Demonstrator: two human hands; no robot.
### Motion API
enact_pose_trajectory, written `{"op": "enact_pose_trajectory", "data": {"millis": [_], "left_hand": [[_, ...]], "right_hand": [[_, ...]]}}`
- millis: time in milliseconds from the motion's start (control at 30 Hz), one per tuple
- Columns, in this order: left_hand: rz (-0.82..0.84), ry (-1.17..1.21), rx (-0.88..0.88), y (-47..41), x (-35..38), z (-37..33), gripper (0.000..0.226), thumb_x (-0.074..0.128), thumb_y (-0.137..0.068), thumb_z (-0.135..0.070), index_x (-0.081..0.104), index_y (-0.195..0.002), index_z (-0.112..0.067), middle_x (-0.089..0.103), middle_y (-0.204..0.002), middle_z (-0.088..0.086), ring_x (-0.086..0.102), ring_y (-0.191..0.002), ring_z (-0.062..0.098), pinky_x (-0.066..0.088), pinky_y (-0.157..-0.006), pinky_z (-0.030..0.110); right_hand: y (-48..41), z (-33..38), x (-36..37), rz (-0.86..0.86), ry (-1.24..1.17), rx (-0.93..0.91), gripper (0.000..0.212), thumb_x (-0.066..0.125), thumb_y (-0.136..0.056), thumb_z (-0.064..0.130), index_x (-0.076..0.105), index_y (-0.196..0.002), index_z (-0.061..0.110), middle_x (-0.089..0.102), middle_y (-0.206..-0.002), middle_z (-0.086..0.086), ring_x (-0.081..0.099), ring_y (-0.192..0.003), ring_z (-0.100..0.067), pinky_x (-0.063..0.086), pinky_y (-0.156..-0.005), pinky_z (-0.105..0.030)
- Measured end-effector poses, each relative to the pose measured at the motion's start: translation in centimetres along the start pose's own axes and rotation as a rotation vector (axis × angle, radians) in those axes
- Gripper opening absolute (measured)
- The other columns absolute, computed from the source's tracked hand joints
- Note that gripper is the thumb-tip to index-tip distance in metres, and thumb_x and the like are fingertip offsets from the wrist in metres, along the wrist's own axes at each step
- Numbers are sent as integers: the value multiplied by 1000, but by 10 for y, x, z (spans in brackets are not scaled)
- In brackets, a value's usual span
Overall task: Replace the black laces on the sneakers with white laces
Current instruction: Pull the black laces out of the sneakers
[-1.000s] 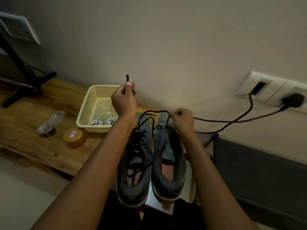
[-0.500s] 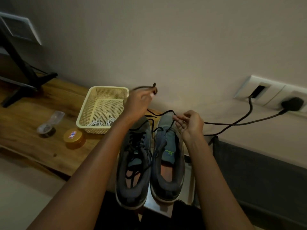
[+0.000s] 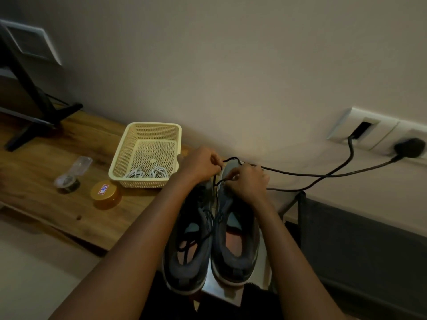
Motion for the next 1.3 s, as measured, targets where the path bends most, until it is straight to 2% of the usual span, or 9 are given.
{"op": "enact_pose_trajectory", "data": {"millis": [100, 167, 300, 433, 633, 833, 1067, 1167, 1300], "left_hand": [[118, -228, 53, 3, 21, -4, 17, 68, -81, -28, 70, -96, -37, 66, -110, -6, 51, -115, 20, 27, -106, 51], [144, -329, 53, 8, 27, -7, 18, 64, -85, -32, 68, -101, -37, 62, -117, -5, 47, -119, 23, 23, -104, 47], [165, -341, 63, 13, 34, -16, 25, 58, -88, -45, 62, -111, -36, 61, -120, -7, 45, -122, 21, 20, -99, 45], [175, -358, 46, 15, 37, -15, 32, 61, -84, -48, 59, -114, -34, 61, -120, -9, 42, -125, 23, 18, -102, 48], [235, -398, 63, 16, 40, -13, 36, 57, -85, -51, 56, -121, -47, 54, -132, -6, 37, -130, 27, 14, -107, 56], [243, -389, 33, 17, 39, -13, 35, 55, -84, -50, 59, -118, -46, 55, -127, -5, 37, -129, 26, 4, -107, 58], [235, -364, 14, 16, 40, -12, 37, 57, -83, -47, 58, -121, -45, 58, -124, -10, 36, -130, 23, 0, -108, 57], [247, -341, 11, 15, 41, -10, 37, 57, -84, -47, 59, -121, -45, 62, -120, -12, 37, -130, 21, -3, -108, 58], [227, -363, 25, 16, 41, -13, 37, 58, -84, -45, 61, -120, -40, 62, -119, -11, 39, -128, 21, -1, -109, 58]], "right_hand": [[-5, -12, -6, -45, -127, 55, 14, 63, -82, 31, 73, -92, 28, 66, -105, -4, 52, -111, -27, 38, -88, -37], [-7, -19, -6, -34, -131, 65, 14, 62, -81, 26, 73, -90, 27, 67, -104, -5, 54, -108, -27, 41, -87, -38], [-5, -22, -2, 39, -64, 9, 14, 64, -78, 18, 71, -88, 24, 65, -104, -6, 54, -107, -29, 44, -88, -41], [-2, -19, -5, 2, 15, -18, 14, 59, -80, 14, 68, -89, 19, 62, -106, -5, 47, -111, -30, 32, -80, -35], [2, -19, -9, -69, 102, -77, 15, 53, -89, 23, 66, -93, 16, 60, -107, -4, 42, -112, -28, 29, -87, -37], [1, -27, -6, -59, -36, -18, 7, 54, -89, 22, 60, -91, 17, 61, -102, -3, 41, -117, -27, 9, -110, -47], [-1, -42, -4, -117, -273, 74, 8, 47, -93, 17, 49, -86, 21, 63, -97, 3, 52, -105, -21, -2, -112, -55], [2, -54, -9, -242, -465, 205, 9, 41, -95, 14, 45, -90, 19, 57, -77, 11, 49, -93, -17, 4, -114, -51], [4, -68, -19, -442, -690, 316, 20, 50, -92, 14, 45, -76, 25, 52, -77, 9, 52, -102, -30, 31, -104, -53]]}}
Point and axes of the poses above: each hand's wrist, its own y-axis away from the middle knuckle, its own x-axis out of the palm, z = x × y, the point moved 7 cm from there along -y, towards the middle knuckle
